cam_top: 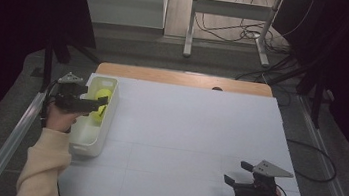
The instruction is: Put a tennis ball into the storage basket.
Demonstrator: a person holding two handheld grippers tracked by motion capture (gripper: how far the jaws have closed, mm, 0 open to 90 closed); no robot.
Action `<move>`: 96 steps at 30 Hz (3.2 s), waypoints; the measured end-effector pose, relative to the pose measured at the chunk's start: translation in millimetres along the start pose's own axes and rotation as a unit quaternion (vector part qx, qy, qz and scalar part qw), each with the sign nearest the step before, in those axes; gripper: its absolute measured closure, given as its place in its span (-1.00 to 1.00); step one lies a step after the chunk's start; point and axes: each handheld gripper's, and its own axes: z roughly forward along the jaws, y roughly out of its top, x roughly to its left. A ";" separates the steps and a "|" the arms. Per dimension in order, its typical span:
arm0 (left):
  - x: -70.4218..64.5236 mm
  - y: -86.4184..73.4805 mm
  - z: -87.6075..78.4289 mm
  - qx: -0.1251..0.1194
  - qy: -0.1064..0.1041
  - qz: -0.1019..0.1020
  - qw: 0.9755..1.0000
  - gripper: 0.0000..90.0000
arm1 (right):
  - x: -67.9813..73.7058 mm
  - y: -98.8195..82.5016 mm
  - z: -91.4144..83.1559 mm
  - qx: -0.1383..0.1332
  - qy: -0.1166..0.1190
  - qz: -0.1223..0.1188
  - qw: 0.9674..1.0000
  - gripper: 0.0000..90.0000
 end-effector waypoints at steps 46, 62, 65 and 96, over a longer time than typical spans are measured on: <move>-100.9 -30.0 -0.8 -0.031 -0.122 0.104 0.987 -0.82 | 0.0 -0.8 -4.1 -0.009 0.003 -0.001 1.000 -0.67; -121.6 -62.2 -0.1 -0.032 -0.142 0.117 0.982 -0.82 | 1.8 -3.7 -10.8 -0.014 -0.003 0.000 1.000 -0.67; -123.9 -73.0 -3.0 -0.029 -0.148 0.116 0.982 -0.81 | 2.2 -3.5 -10.7 -0.014 -0.001 -0.002 1.000 -0.67; -116.4 -126.7 15.8 0.020 -0.134 0.121 0.983 -0.80 | 6.9 -3.7 -8.6 -0.017 0.017 -0.021 0.999 -0.67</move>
